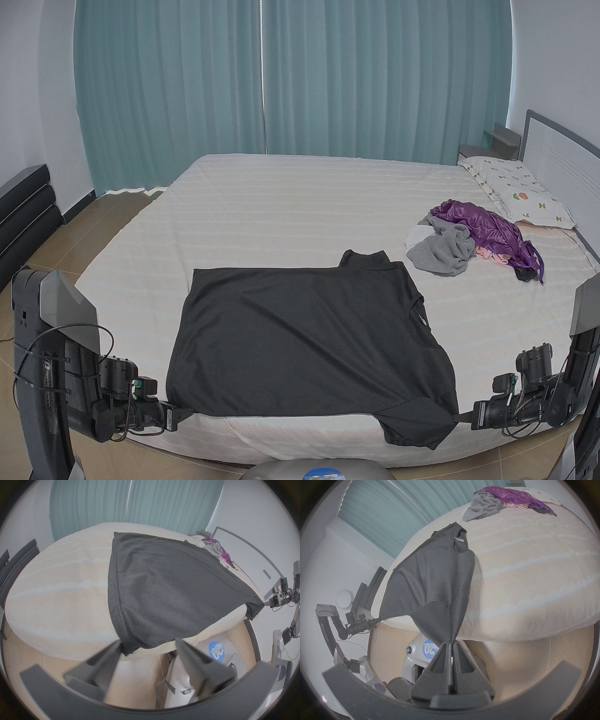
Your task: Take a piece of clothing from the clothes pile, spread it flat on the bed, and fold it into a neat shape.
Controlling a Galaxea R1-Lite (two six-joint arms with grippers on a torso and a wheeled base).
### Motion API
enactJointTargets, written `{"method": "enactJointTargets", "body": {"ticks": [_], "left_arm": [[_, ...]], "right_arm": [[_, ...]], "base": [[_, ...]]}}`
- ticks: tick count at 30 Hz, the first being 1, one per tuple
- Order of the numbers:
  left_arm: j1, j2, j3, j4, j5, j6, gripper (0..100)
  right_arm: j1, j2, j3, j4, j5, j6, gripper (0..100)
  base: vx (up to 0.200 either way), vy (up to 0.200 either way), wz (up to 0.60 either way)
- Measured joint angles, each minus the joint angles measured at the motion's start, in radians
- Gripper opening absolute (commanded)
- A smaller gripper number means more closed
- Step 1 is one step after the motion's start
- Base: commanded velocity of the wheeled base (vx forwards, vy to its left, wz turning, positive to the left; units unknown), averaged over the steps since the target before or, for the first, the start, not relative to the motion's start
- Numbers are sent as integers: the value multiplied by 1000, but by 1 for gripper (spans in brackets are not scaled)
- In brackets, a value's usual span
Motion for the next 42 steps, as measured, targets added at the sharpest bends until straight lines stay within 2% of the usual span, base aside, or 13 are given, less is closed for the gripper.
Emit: {"method": "enactJointTargets", "body": {"ticks": [12,23,30,42], "left_arm": [[15,-4,45,-19,3,1,0],[43,-11,145,-168,3,1,0],[73,-11,156,-166,3,1,0],[118,-66,157,-62,2,42,0]], "right_arm": [[-3,1,0,-4,0,3,0],[-5,0,0,-2,-1,3,0],[-9,-7,0,10,-2,1,0],[-11,-13,0,33,-5,-9,0]], "base": [[0,0,0],[0,0,0],[0,0,0],[0,0,0]]}}
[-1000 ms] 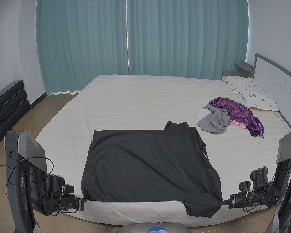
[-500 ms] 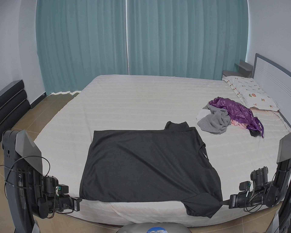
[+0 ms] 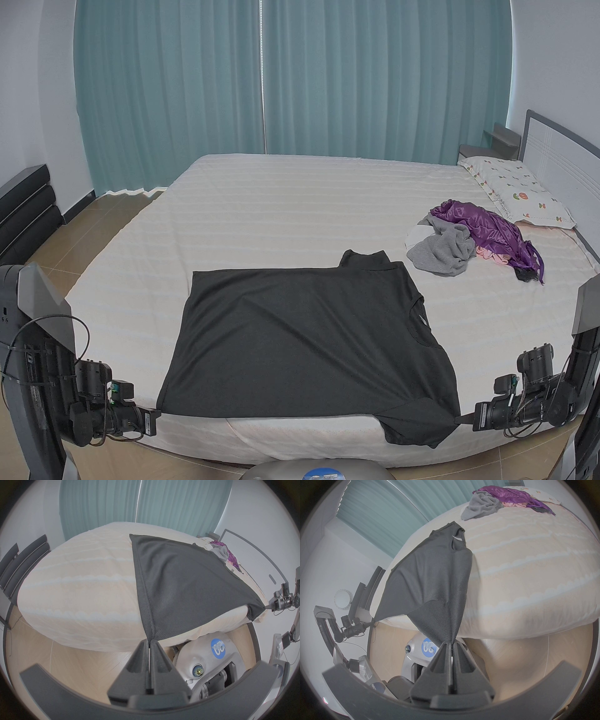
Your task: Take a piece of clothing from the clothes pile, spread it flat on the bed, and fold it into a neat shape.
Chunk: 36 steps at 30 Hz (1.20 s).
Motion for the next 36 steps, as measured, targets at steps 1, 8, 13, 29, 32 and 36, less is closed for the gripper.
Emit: {"method": "enactJointTargets", "body": {"ticks": [1,8,13,29,32,36], "left_arm": [[7,-9,0,3,0,0,0],[28,-40,0,28,0,3,0],[34,-64,0,79,-1,5,0],[67,-186,0,266,-1,30,0],[67,-222,0,319,0,34,0],[67,-263,0,333,-1,37,0]], "right_arm": [[0,-2,0,8,0,-2,0],[2,-31,0,47,-2,-6,0],[1,-72,0,110,-1,-39,0],[-9,-205,0,328,0,-160,0],[-11,-227,0,359,0,-188,0],[-14,-251,0,364,1,-200,0]], "base": [[0,0,0],[0,0,0],[0,0,0],[0,0,0],[0,0,0],[0,0,0]]}}
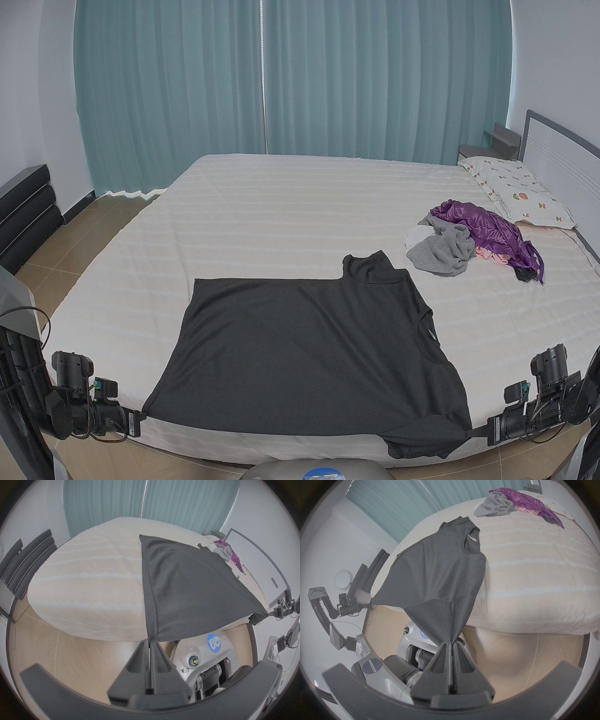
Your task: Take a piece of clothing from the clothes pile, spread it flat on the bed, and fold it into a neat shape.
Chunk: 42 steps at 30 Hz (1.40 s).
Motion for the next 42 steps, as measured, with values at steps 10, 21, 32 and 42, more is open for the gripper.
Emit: {"method": "enactJointTargets", "body": {"ticks": [10,21,32,42], "left_arm": [[-5,-31,-44,-28,19,-46,0],[-85,-33,-209,-20,116,-212,0],[-139,-66,-282,35,176,-260,0],[-141,-154,-251,82,179,-260,0]], "right_arm": [[-3,-63,-60,-2,3,128,0],[-4,-62,-202,4,-2,219,0],[-9,-74,-269,8,-8,270,0],[-11,-155,-213,9,-8,298,0]], "base": [[0,0,0],[0,0,0],[0,0,0],[0,0,0]]}}
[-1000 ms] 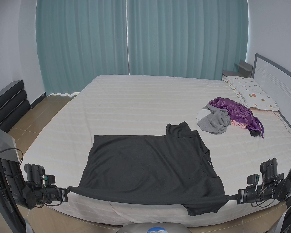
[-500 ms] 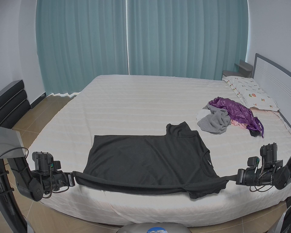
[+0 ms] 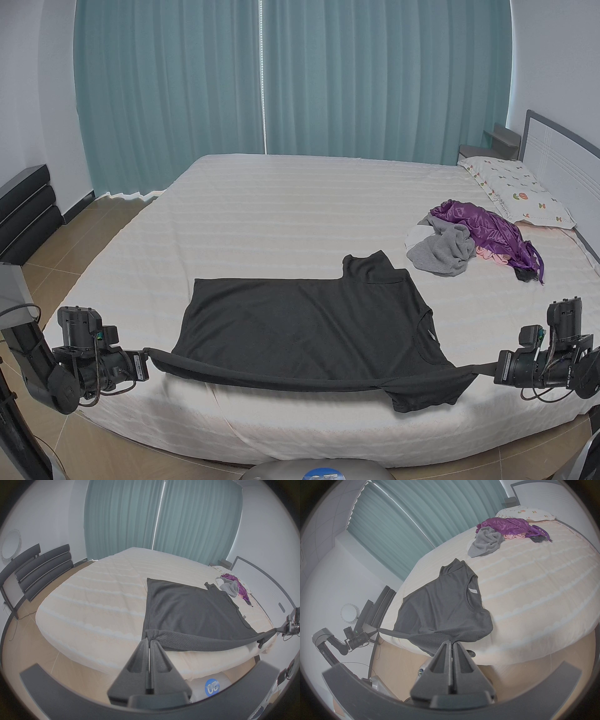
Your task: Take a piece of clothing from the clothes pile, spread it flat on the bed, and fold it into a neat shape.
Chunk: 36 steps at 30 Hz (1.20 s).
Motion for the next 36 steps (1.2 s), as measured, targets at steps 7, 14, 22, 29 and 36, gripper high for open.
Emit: {"method": "enactJointTargets", "body": {"ticks": [7,14,22,29,36], "left_arm": [[0,6,-31,3,0,-2,0],[-1,60,-107,39,1,-9,0],[-2,116,-219,125,3,-34,0],[-4,162,-311,217,2,-38,0],[-13,221,-402,262,1,-74,0]], "right_arm": [[0,11,-26,-1,1,19,0],[1,99,-114,1,-2,33,0],[2,213,-230,41,-6,35,0],[-3,292,-320,86,-6,36,0],[-7,352,-405,106,-7,76,0]], "base": [[0,0,0],[0,0,0],[0,0,0],[0,0,0],[0,0,0]]}}
